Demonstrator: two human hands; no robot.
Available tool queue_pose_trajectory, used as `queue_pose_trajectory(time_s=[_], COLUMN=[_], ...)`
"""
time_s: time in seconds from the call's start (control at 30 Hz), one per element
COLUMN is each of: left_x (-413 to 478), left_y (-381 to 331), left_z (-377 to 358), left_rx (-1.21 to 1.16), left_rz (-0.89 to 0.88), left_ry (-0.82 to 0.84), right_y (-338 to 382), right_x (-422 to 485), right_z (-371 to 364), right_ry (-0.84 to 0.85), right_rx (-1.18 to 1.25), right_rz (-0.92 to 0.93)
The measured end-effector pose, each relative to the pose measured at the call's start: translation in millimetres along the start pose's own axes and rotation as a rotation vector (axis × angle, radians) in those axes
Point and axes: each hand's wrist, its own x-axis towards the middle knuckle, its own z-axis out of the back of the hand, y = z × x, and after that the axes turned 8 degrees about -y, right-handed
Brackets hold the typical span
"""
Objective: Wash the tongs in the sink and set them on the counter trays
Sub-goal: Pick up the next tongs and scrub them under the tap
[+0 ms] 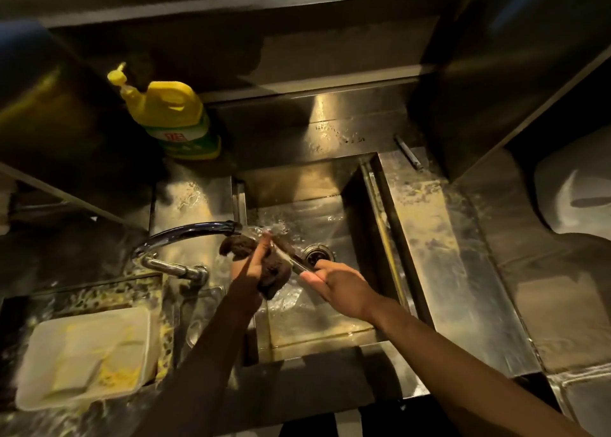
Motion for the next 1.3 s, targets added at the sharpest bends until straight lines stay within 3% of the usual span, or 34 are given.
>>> queue_pose_trajectory(time_s=[0.13, 0.2, 0.3, 0.37, 0.47, 0.53, 0.83, 1.0, 1.13, 1.23, 1.3], left_x=[2.2, 1.7, -1.9, -3.2, -10.6, -7.2, 2.9, 6.8, 5.0, 16.4, 25.7], left_y=[-2.0, 1.2, 6.0, 10.2, 11.7, 9.8, -4.5, -12.1, -7.1, -17.5, -24.8], left_z=[-9.1, -5.3, 5.6, 2.8, -15.9, -20.5, -12.9, 5.4, 3.4, 13.2, 18.4], left_rx=[-0.174, -0.089, 0.046, -0.029, -0.07, -0.064, -0.1, -0.02, -0.134, 0.174, 0.339], left_rz=[0.092, 0.134, 0.127, 0.126, 0.141, 0.104, -0.001, 0.005, 0.112, -0.121, -0.224], left_ry=[0.114, 0.143, 0.369, 0.29, -0.022, -0.068, -0.045, -0.064, 0.059, -0.009, 0.034], right_y=[10.6, 9.1, -2.8, 2.5, 18.7, 20.4, 4.2, -17.0, -6.3, -9.7, -16.3], right_x=[5.8, 8.5, 8.8, 8.6, 3.0, -2.7, 16.9, 0.0, 6.9, 1.3, -4.1], right_z=[-21.9, -24.3, -16.8, -11.9, -15.5, -18.2, 44.4, 60.0, 41.4, 27.5, 26.8], right_ry=[-0.111, -0.137, -0.055, -0.005, -0.013, -0.051, 0.128, 0.091, 0.063, 0.089, 0.072], right_rx=[0.113, 0.045, 0.061, 0.057, 0.05, 0.017, -0.176, -0.192, -0.165, -0.078, -0.076], right_rz=[-0.06, -0.08, -0.212, -0.195, -0.138, -0.106, 0.012, 0.069, 0.055, 0.029, 0.046])
